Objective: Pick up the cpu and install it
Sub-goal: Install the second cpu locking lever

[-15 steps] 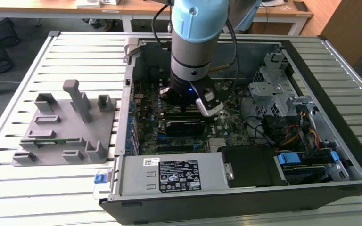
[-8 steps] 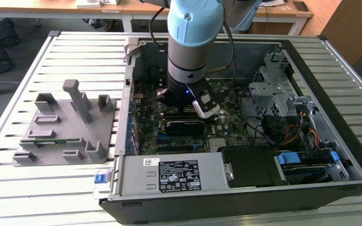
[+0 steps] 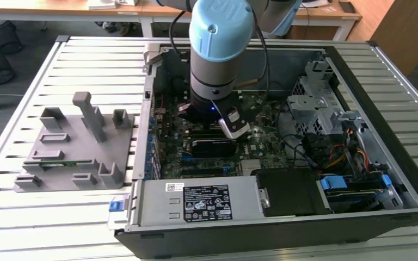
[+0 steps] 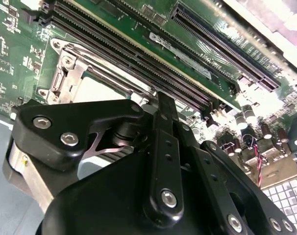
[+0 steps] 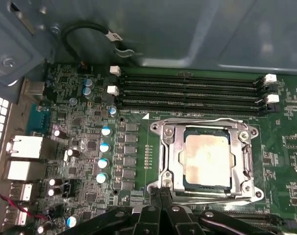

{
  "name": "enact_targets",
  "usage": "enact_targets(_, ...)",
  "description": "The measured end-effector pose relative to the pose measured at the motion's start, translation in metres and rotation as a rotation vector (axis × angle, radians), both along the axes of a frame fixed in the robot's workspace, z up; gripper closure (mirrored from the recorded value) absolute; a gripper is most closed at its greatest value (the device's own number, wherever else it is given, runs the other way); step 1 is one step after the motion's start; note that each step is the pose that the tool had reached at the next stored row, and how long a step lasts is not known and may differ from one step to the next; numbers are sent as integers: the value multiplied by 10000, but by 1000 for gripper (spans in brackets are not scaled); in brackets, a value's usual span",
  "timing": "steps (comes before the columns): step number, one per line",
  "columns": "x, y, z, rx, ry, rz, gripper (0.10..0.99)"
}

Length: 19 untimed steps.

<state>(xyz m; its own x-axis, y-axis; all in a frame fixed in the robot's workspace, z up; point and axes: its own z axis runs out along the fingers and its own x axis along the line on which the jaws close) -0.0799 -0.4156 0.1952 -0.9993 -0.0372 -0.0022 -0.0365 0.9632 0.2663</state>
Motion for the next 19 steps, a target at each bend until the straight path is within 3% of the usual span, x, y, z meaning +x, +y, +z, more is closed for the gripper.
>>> enact_targets(6,-13,-2,-55,130,-1,0,980)
enact_targets(9,-32,-3,-58,241,1,0,980)
enact_targets(12,-35,-2,-53,272,0,2,980)
enact_targets(14,-36,-1,-31,281,-3,2,980)
enact_targets(19,-37,-2,114,273,-1,1,980)
